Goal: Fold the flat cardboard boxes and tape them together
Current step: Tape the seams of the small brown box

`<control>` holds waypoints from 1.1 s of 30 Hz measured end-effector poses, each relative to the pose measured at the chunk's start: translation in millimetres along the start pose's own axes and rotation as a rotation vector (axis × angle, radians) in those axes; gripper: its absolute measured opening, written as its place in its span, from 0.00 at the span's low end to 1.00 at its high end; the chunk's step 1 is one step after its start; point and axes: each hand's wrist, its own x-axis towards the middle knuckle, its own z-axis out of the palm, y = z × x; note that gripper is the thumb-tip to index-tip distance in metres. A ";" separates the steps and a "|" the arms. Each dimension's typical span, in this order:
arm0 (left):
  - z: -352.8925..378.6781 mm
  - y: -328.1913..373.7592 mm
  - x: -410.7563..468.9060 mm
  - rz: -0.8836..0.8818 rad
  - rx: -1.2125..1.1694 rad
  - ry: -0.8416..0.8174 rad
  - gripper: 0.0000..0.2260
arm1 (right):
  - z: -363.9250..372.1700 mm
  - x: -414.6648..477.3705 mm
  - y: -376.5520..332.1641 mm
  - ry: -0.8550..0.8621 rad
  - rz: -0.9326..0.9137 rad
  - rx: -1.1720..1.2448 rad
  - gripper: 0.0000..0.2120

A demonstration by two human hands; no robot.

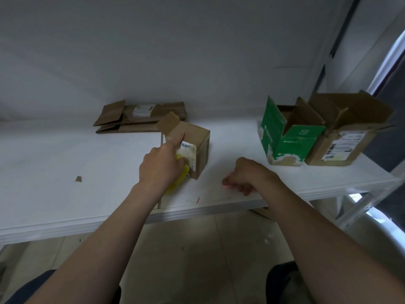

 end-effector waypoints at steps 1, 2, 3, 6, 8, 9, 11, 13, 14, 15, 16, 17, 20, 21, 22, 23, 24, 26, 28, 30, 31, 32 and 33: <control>0.2 -0.5 -1.2 -0.007 -0.011 0.005 0.30 | 0.1 -0.1 -2.2 -0.003 -0.028 0.044 0.11; 0.3 -0.8 -2.2 -0.017 -0.025 0.007 0.30 | -0.3 -0.7 -5.2 0.013 -0.065 0.085 0.08; 0.2 -1.5 -2.7 -0.025 -0.041 0.006 0.30 | -1.0 -1.9 -8.8 0.044 -0.113 0.138 0.06; -1.1 -3.2 -1.9 -0.028 -0.070 0.005 0.30 | -6.0 -6.2 -21.7 0.151 -0.258 0.455 0.04; -2.0 -3.5 -1.4 -0.020 -0.076 0.006 0.30 | -12.8 -12.9 -30.5 0.199 -0.316 0.663 0.07; -2.3 -3.5 -1.4 -0.014 -0.076 0.007 0.30 | -16.2 -17.0 -34.4 0.202 -0.333 0.746 0.09; -3.0 -2.7 -1.8 -0.007 -0.070 0.007 0.30 | -20.6 -22.1 -39.0 0.205 -0.350 0.859 0.14; -3.1 -2.5 -1.8 -0.011 -0.071 0.007 0.30 | -22.0 -22.1 -39.9 0.242 -0.342 0.926 0.13; -2.8 -3.0 -1.5 -0.015 -0.074 0.007 0.30 | -22.0 -20.6 -39.7 0.257 -0.328 0.954 0.12; -2.5 -3.4 -1.0 -0.017 -0.077 0.009 0.30 | -22.5 -19.4 -39.5 0.256 -0.314 0.982 0.11; -2.4 -3.6 -0.8 -0.018 -0.077 0.009 0.30 | -22.8 -18.0 -39.4 0.240 -0.302 1.009 0.13; -2.4 -3.8 -0.6 -0.018 -0.077 0.010 0.30 | -23.1 -17.3 -39.3 0.212 -0.293 1.035 0.15; -2.4 -3.9 -0.3 -0.011 -0.071 0.012 0.30 | -22.0 -14.8 -39.4 0.151 -0.286 1.053 0.17; -2.7 -3.6 -0.3 -0.009 -0.068 0.015 0.30 | -20.9 -13.8 -39.7 0.149 -0.288 1.054 0.16; -2.6 -3.3 -0.1 -0.009 -0.064 0.016 0.29 | -19.9 -13.1 -40.1 0.150 -0.287 1.062 0.15; -2.6 -3.2 0.1 -0.007 -0.063 0.017 0.29 | -19.1 -12.4 -40.6 0.155 -0.279 1.077 0.15; -2.6 -3.3 0.4 -0.004 -0.061 0.017 0.30 | -18.7 -12.1 -41.4 0.160 -0.270 1.099 0.14; -2.2 -3.7 0.7 0.000 -0.065 0.016 0.30 | -19.6 -12.8 -43.6 0.161 -0.256 1.169 0.15; -1.6 -4.4 0.7 0.004 -0.063 0.017 0.29 | -21.8 -15.1 -45.8 0.144 -0.260 1.258 0.14; -1.9 -4.7 0.9 0.003 -0.061 0.018 0.29 | -23.9 -18.9 -48.3 0.105 -0.278 1.343 0.12; -2.1 -4.9 0.9 0.002 -0.062 0.019 0.29 | -24.2 -19.9 -48.8 0.092 -0.289 1.378 0.12; -2.3 -4.7 0.9 -0.001 -0.064 0.018 0.29 | -24.3 -20.1 -49.2 0.090 -0.297 1.417 0.12; -3.0 -4.4 0.5 -0.005 -0.069 0.014 0.29 | -24.3 -20.0 -48.9 0.097 -0.305 1.459 0.13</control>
